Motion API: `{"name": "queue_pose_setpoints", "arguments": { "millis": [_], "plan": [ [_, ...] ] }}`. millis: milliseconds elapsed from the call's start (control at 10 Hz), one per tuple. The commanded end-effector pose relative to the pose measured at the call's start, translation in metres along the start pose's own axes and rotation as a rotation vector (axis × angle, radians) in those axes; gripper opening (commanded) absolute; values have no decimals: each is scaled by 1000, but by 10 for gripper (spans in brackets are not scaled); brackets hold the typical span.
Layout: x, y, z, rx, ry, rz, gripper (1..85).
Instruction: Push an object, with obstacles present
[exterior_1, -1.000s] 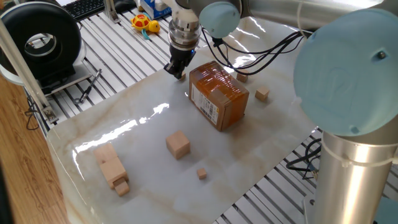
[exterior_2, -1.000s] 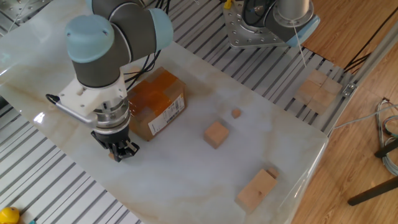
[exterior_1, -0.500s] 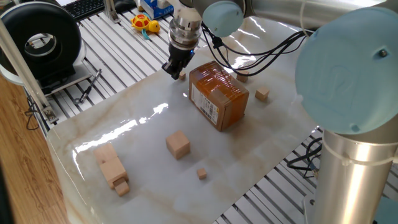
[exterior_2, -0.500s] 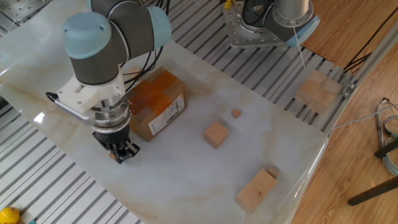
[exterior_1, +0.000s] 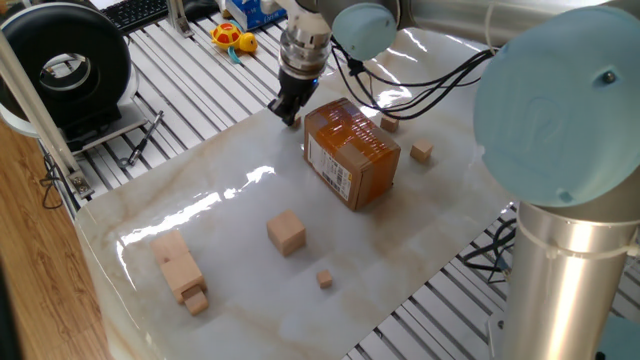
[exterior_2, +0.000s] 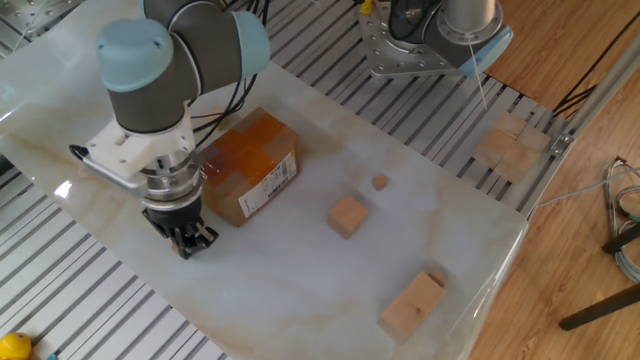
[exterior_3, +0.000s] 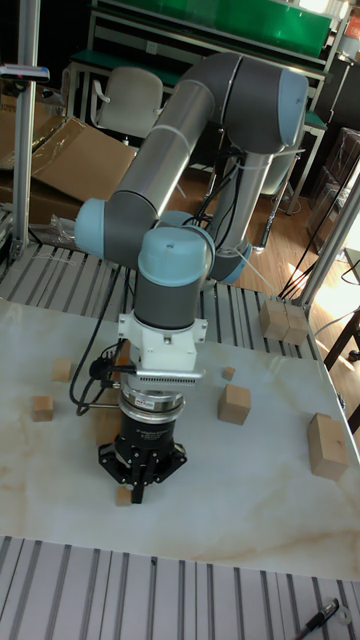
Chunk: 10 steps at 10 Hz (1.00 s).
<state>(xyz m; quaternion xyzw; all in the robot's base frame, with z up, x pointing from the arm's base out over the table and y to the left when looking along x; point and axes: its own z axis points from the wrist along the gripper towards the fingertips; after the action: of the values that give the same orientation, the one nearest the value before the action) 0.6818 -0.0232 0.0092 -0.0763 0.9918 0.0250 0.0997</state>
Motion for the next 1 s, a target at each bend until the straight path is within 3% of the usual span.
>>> {"name": "queue_pose_setpoints", "arguments": {
  "millis": [0, 200, 600, 900],
  "plan": [
    [8, -38, -6, 48, 9, -18, 13],
    [17, -56, -16, 58, 22, -33, 13],
    [14, -42, -16, -2, 0, -6, 13],
    [12, -39, -16, -15, -7, 18, 13]
  ]
}}
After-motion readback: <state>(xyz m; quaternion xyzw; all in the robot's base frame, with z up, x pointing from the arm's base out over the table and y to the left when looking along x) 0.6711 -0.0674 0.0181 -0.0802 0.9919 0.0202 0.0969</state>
